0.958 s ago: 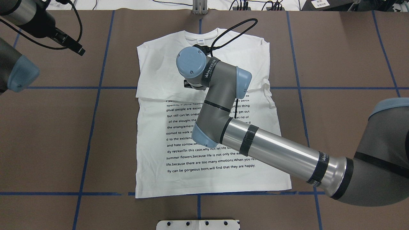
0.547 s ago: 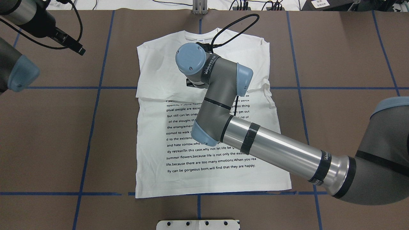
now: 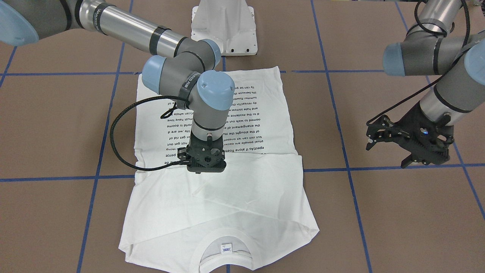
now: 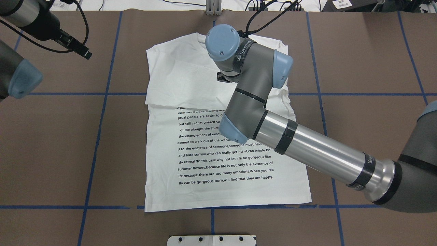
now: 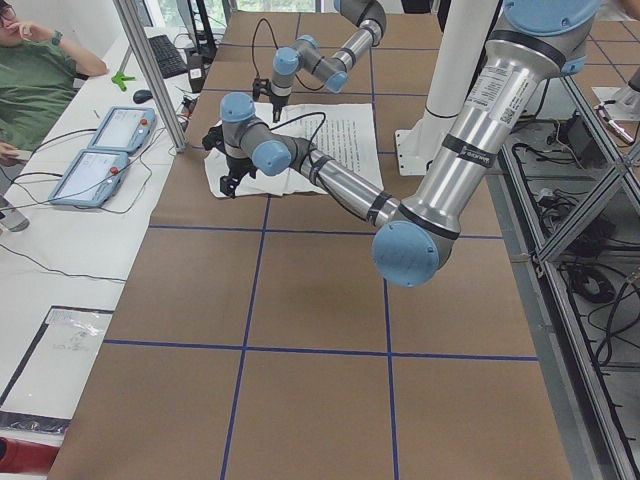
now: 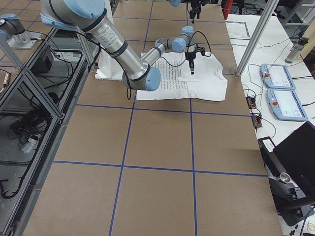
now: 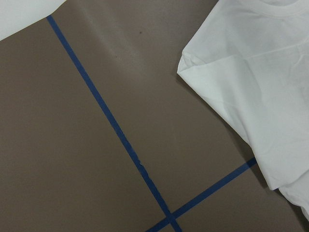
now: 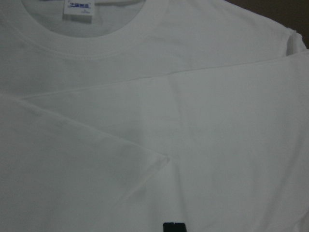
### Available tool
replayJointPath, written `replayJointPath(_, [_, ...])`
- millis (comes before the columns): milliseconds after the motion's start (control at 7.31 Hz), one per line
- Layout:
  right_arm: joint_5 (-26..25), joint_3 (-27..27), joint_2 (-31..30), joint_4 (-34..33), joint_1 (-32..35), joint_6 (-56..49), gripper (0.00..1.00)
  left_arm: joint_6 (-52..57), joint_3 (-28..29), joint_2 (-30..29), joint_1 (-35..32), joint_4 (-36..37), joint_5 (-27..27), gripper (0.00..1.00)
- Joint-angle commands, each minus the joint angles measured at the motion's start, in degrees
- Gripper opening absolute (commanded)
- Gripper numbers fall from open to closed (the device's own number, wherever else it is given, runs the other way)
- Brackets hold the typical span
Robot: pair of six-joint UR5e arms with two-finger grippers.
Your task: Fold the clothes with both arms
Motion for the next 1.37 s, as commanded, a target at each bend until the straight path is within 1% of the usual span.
replayJointPath(0, [0.0,-2.7,0.3,7.8,-1.1,0.5,0.25,0.0,-0.2,0.0,0.0,0.0,0.0,1.00])
replayJointPath(137, [-0.1,-7.1,2.0,11.9,-1.9,1.3,0.52,0.0,-0.2,0.0,0.0,0.0,0.0,1.00])
replayJointPath(274, [0.0,-7.5,2.3,12.3,-2.7,1.7,0.58,0.0,-0.2,0.0,0.0,0.0,0.0,1.00])
replayJointPath(684, [-0.1,-7.6,2.3,12.3,-4.4,2.4,0.55,0.0,-0.1,0.0,0.0,-0.1,0.0,1.00])
replayJointPath(1232, [-0.2,-7.8,2.0,12.2,-4.4,1.9,0.45,0.0,-0.2,0.0,0.0,-0.1,0.0,1.00])
